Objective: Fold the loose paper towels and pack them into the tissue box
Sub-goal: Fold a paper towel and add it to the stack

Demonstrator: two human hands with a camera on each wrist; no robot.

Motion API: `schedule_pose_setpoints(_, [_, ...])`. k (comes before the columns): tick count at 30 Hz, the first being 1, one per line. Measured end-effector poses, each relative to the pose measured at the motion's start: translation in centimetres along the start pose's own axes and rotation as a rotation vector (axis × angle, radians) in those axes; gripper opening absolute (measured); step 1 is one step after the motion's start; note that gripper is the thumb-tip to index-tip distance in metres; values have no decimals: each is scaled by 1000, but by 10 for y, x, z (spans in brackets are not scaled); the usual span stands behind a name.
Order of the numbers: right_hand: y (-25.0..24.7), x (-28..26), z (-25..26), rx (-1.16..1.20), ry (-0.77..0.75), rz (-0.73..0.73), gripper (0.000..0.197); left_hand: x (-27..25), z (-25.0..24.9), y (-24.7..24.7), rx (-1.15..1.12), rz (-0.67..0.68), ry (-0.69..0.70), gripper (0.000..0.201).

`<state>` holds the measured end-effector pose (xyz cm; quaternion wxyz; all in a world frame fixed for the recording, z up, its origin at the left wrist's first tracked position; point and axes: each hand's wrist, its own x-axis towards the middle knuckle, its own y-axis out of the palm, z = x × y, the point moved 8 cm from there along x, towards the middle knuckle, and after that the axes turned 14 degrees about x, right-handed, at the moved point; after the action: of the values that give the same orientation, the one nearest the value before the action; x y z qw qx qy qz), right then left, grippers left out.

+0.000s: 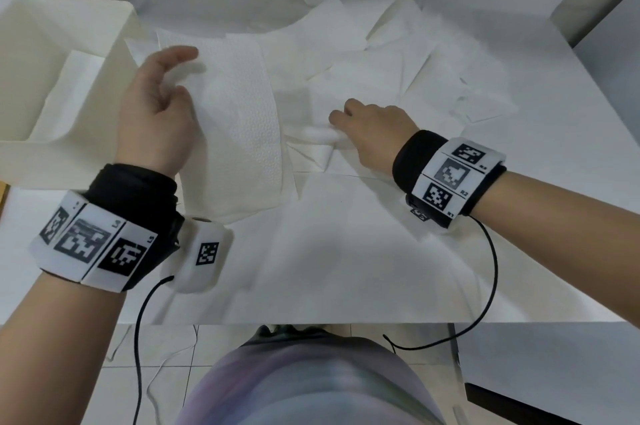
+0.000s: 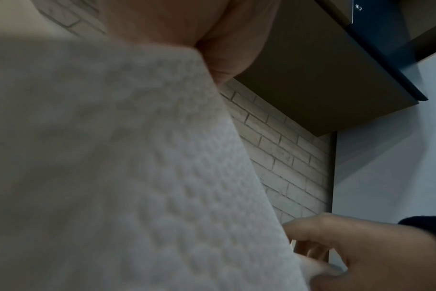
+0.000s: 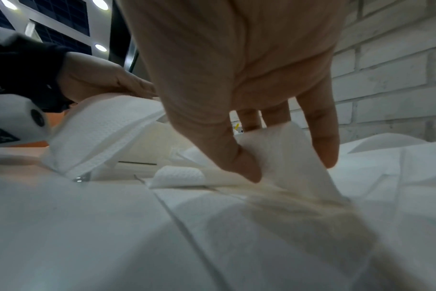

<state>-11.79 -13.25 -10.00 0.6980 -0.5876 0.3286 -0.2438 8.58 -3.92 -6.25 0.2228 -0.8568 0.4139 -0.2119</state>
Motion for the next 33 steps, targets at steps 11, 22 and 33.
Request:
schedule_pose_setpoints(11, [-74,-5,-36,809,28,-499,21,7,7,-4,-10,-11,-46,54])
schedule_pose_setpoints(22, [-146,-37,31,1043,-359,-88,32,6,-36,-1,162,30,249,32])
schedule_pose_setpoints(33, [-131,-11,29,1281,-135,-339,30,-23,-61,20,-309,280,246,24])
